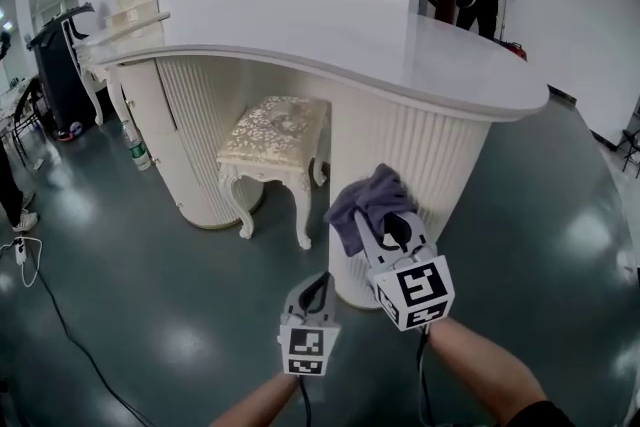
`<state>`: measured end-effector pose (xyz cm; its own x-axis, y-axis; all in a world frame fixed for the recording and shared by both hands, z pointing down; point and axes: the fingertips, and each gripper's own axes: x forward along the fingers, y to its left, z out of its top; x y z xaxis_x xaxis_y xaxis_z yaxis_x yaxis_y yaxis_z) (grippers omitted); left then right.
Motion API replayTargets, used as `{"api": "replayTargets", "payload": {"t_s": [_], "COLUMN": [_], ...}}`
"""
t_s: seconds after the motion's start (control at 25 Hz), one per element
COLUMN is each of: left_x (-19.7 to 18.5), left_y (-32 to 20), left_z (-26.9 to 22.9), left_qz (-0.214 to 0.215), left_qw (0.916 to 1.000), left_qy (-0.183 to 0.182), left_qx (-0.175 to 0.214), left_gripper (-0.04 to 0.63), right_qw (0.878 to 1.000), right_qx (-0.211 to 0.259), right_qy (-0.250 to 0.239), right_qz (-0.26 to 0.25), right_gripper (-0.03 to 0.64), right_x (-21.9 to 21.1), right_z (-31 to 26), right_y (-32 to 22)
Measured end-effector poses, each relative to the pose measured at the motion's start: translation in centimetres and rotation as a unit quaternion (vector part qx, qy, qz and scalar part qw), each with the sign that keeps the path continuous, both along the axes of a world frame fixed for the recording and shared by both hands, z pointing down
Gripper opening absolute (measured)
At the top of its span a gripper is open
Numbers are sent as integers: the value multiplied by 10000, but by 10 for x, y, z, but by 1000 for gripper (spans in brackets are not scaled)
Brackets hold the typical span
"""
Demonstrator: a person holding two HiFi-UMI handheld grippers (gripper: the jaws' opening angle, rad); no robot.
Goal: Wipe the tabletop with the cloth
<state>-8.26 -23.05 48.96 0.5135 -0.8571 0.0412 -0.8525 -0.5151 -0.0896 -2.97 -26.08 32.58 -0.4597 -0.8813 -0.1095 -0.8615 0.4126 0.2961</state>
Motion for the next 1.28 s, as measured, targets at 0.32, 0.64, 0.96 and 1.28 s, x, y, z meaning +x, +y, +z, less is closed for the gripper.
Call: {"api": "replayTargets", "payload": {"t_s": [0.32, 0.64, 0.96, 1.28], "left_x": [23, 11, -16, -29], "left_y": [4, -9, -18, -21], "left_z": [-8, -61, -54, -27], "left_qz": [311, 171, -94, -219], "left_qw": [9992, 9983, 9983, 9993], "left_qy": [-177, 142, 315, 218], "left_qx": [166, 533, 480, 215], "left_gripper": [8, 8, 8, 8], "right_qw": [9995, 9983, 9949, 9977], "right_qx": [208, 410, 465, 78], "right_qy": [88, 60, -473, -155], "right_qz": [207, 400, 759, 659], "right_gripper": [75, 74, 74, 75], "right_x": [0, -3, -6, -27], "right_z": [-77, -135, -140, -83], "right_y": [0, 0, -4, -18]}}
